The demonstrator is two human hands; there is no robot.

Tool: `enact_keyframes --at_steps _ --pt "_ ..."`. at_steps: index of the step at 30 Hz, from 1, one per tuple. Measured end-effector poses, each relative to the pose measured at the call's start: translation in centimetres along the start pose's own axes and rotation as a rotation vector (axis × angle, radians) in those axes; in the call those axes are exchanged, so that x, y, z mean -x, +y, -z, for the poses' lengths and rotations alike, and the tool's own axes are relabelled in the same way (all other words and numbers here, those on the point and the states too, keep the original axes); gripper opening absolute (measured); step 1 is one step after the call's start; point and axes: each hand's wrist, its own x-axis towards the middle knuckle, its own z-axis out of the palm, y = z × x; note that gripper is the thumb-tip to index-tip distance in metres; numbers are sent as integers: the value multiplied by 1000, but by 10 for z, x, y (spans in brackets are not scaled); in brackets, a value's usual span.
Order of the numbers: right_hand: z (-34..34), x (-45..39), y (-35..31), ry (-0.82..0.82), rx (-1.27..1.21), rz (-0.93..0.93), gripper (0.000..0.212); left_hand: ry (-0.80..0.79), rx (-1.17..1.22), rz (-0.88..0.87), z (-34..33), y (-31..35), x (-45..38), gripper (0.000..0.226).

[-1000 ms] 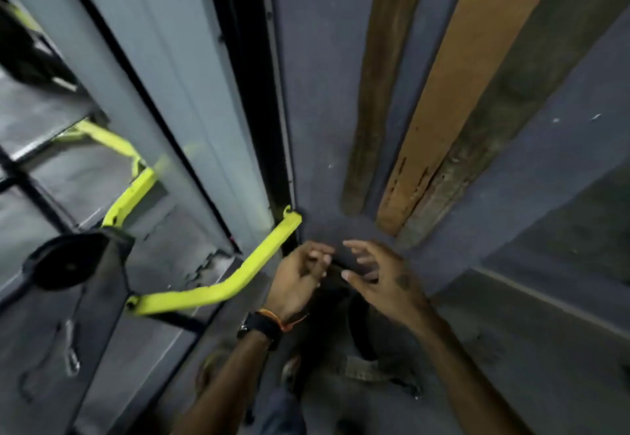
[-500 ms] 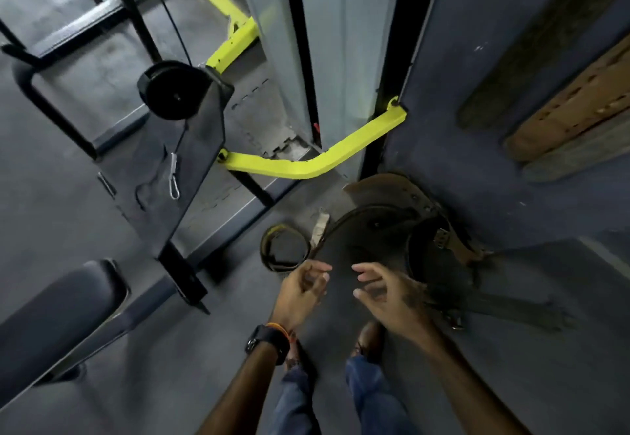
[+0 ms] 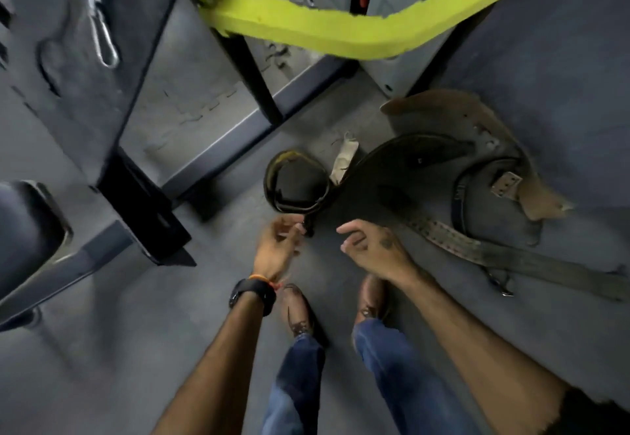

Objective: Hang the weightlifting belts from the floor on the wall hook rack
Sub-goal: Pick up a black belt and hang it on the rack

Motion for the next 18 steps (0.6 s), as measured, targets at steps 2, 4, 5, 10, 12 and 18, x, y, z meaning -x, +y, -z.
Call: enact_keyframes --at_steps 2,4,5,10,12,18 --pt "-39 -48 38 -46 61 -33 32 56 -8 26 -1 -51 -48 18" --pt "-77 -101 77 -100 154 -44 33 108 -16 29 -7 -106 -93 20" --pt "-92 -126 92 -123 219 -39 36 115 -21 39 -11 -127 -110 21" --pt "-155 -256 146 -74 557 134 56 121 -81 -35 -41 -229 -209 31" --pt "-172 -306 156 -52 720 249 66 120 -145 -95 -50 -253 -244 41" --pt "-205 -395 170 -192 1233 383 33 14 -150 -31 -52 -288 -310 87"
